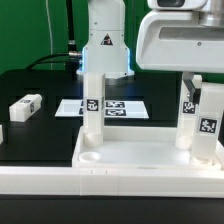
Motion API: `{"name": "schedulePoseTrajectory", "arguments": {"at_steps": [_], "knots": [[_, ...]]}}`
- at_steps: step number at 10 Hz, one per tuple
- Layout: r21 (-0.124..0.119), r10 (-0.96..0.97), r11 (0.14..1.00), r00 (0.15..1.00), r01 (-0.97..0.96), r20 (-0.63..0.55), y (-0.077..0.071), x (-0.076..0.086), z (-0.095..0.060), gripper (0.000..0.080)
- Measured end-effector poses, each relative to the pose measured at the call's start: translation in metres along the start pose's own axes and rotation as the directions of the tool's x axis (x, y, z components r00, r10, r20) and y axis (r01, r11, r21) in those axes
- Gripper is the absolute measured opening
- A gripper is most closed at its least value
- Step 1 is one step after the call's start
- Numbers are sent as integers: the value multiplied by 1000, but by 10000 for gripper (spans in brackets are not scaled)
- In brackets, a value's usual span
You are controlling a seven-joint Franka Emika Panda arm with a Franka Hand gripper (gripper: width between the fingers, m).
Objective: Assemble desk
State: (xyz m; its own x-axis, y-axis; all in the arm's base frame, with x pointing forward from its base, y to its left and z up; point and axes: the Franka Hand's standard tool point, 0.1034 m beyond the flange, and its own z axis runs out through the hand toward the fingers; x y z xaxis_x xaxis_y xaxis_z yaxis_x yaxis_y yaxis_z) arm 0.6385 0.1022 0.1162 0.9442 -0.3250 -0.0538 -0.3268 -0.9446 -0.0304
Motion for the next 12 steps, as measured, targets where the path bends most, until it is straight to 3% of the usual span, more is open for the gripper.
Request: {"name": "schedulePoseTrajectory", "arguments": {"at_steps": [3,7,10,12], "knots": [[19,337,941,941,-337,-27,-1,0,3,291],[94,676,736,736,-671,-37,-2,-3,3,291],[106,836,544,548,-832,6,-2,-3,3,291],[105,878,473,478,-875,18,-3,-3,4,291]]}}
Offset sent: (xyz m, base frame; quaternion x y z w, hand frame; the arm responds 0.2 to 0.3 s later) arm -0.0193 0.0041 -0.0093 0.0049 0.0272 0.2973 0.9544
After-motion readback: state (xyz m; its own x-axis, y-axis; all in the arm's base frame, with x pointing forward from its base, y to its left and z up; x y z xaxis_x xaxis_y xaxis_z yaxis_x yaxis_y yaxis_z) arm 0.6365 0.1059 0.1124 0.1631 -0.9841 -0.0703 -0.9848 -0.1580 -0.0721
